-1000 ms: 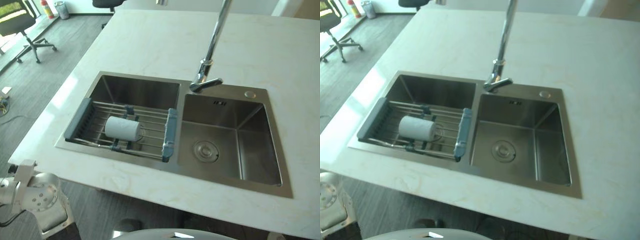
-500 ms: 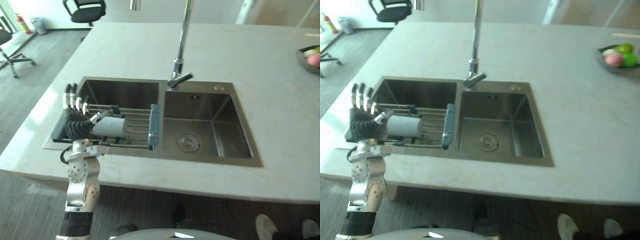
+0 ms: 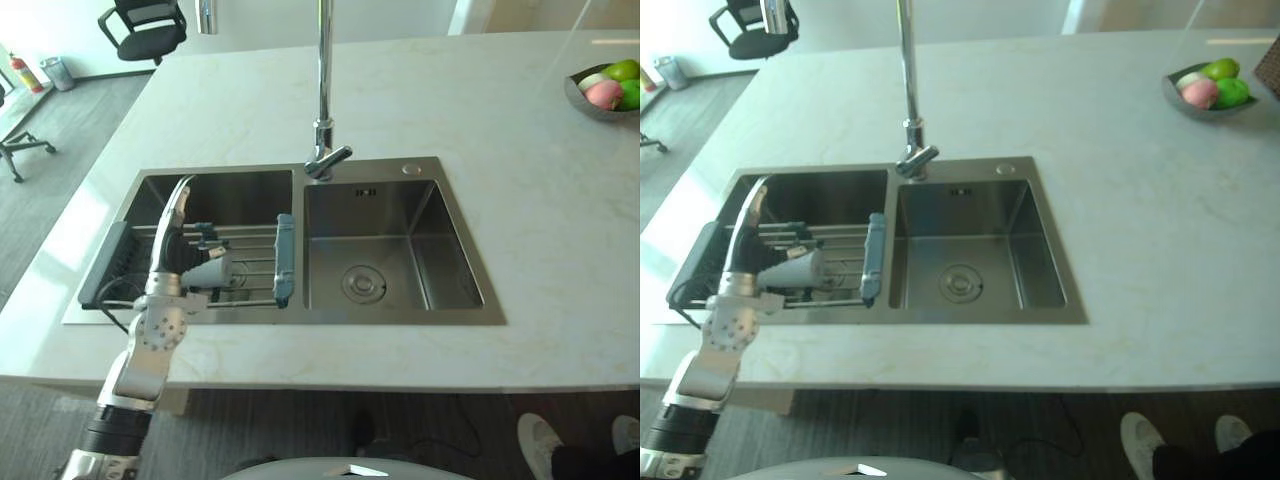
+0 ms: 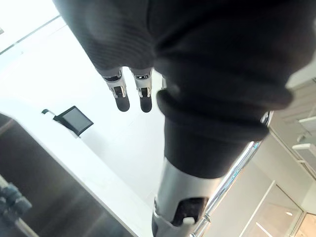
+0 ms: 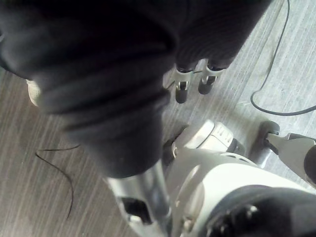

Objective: Walk over to the sink, pick up the cup, carry it to the dishwasher, place the cup inside the dishwasher, then close the dishwasher door

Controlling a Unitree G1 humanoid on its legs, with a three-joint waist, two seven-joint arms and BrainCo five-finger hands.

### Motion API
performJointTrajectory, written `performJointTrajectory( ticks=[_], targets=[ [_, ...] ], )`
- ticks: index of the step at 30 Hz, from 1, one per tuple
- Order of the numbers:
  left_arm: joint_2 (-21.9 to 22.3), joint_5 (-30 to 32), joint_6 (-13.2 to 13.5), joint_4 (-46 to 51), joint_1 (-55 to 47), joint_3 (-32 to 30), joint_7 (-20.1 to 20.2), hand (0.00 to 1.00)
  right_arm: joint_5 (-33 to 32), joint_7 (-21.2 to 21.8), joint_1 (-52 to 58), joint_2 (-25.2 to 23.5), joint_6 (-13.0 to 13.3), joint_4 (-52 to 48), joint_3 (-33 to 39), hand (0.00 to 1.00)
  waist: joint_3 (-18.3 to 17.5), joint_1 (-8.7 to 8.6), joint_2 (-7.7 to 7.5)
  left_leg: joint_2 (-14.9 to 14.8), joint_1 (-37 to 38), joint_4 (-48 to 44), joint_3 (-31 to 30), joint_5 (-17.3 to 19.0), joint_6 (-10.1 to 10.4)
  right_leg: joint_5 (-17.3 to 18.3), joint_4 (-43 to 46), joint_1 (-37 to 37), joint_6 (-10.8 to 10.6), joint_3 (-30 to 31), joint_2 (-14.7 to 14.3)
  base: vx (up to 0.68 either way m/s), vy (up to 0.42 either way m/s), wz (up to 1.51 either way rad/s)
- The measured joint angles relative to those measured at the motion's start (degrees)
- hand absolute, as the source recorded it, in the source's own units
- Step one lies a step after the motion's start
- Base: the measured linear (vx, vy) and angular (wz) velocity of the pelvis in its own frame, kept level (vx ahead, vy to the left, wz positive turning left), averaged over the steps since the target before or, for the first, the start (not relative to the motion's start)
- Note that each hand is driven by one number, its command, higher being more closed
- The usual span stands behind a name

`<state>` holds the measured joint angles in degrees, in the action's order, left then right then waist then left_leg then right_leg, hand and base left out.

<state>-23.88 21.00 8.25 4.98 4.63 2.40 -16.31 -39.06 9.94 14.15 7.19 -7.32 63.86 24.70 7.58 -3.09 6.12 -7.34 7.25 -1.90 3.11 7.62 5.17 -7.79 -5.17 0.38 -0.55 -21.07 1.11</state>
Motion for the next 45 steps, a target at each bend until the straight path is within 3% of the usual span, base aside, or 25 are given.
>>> performJointTrajectory(
  ticks=[3,7,18,25,31,34,45],
  targets=[
    [-2.24,6.87,-0.14,-0.01,0.14,-0.01,-3.13,0.0,-0.01,0.07,-0.5,0.0,0.25,0.0,0.11,0.0,0.02,-0.04,-0.41,0.42,0.13,0.09,0.01,0.19,-0.3,-0.04,-0.01,0.03,-0.24,0.0,0.36,0.04,0.067,0.02],
    [-3.04,9.85,-0.34,-1.46,0.36,0.01,-2.63,0.0,-0.02,0.08,-0.94,-0.06,0.68,0.0,0.11,0.0,0.18,-0.27,-0.3,0.77,0.97,0.04,0.01,0.46,-0.63,0.05,-0.01,0.5,-0.5,0.03,0.7,0.05,0.066,0.0],
    [-5.27,11.93,0.1,-6.5,0.3,0.29,5.18,0.0,-0.03,0.44,-0.99,0.01,0.86,-0.53,-0.54,0.0,1.65,-0.36,0.46,0.58,0.92,-0.06,-0.17,0.68,-0.48,0.27,-0.01,0.51,-0.84,-0.15,0.83,0.0,0.013,0.0],
    [-7.86,17.39,1.77,-9.93,0.02,0.6,10.95,0.0,-0.25,0.81,-0.97,0.22,0.9,-1.2,-2.08,0.0,1.95,-0.29,0.22,0.75,0.87,-0.08,-0.31,0.68,-0.48,0.41,-0.01,0.53,-1.04,-0.27,1.0,0.0,0.025,0.01],
    [-9.42,19.16,1.32,-13.24,-0.03,1.35,17.86,0.0,-1.26,0.82,-0.97,0.25,0.87,-2.11,-2.11,0.0,2.27,-0.33,0.14,0.75,0.87,-0.12,-0.32,0.69,-0.48,0.46,-0.01,0.55,-1.1,-0.29,1.02,0.0,0.0,0.0],
    [-9.48,20.51,0.84,-13.32,0.25,2.14,18.35,0.0,-1.28,0.81,-0.95,0.22,0.85,-2.09,-2.34,0.0,2.34,-0.48,0.06,0.77,1.1,-0.16,-0.35,0.71,-0.5,0.52,-0.01,0.84,-1.17,-0.35,1.06,0.0,0.0,0.0],
    [-9.16,26.62,-4.85,-13.13,0.28,5.12,14.91,0.0,-1.76,-0.56,-0.84,0.17,2.74,-2.23,-6.57,0.0,2.95,-1.73,-0.06,0.34,0.95,-0.95,-0.32,1.71,-0.11,1.1,-0.01,0.92,-1.3,-0.28,0.72,0.0,0.0,0.0]
  ],
)
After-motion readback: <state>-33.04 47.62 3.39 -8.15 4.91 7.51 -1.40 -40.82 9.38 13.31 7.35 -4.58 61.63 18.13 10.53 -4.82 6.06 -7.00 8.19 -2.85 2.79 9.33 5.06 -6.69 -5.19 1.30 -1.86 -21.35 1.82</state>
